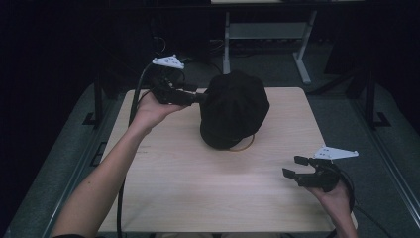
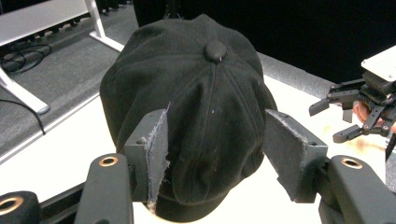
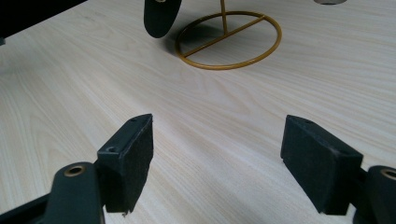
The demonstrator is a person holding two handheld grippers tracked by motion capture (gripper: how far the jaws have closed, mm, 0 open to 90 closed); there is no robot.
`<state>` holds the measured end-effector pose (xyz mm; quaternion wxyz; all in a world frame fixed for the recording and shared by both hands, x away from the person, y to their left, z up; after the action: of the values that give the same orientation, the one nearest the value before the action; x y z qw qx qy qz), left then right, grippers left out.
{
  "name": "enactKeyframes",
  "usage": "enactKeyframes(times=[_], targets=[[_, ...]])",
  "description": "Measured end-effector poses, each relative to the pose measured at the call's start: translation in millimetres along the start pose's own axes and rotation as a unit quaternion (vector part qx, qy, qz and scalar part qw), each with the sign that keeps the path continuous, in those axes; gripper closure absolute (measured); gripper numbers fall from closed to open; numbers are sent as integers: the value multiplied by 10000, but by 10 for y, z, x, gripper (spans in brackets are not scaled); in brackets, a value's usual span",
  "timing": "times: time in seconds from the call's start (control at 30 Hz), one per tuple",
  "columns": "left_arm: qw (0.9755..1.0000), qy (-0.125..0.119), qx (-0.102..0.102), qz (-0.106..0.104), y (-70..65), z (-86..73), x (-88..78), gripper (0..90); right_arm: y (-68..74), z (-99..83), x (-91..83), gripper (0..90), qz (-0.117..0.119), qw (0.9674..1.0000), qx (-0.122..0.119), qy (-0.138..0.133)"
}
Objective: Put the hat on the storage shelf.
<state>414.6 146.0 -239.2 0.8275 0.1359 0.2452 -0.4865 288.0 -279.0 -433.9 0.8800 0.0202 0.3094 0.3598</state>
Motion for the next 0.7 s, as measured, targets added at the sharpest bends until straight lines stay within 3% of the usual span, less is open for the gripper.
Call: enactKeyframes(times=[0.7], targets=[[9996,-66,-267,68,-42,-447,-168,352,24,-9,11,240,-51,10000,8,3]])
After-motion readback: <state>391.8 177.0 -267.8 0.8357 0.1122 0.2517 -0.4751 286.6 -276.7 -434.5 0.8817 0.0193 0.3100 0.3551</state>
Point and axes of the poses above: each handheld gripper's, and its own axes: x roughly forward along the jaws, z roughly out of its top, y roughly to its left, the point moved 1 cm from there along x, roughly forward along the jaws, and after that the axes turned 4 degrees about x, right-handed, at the moved point
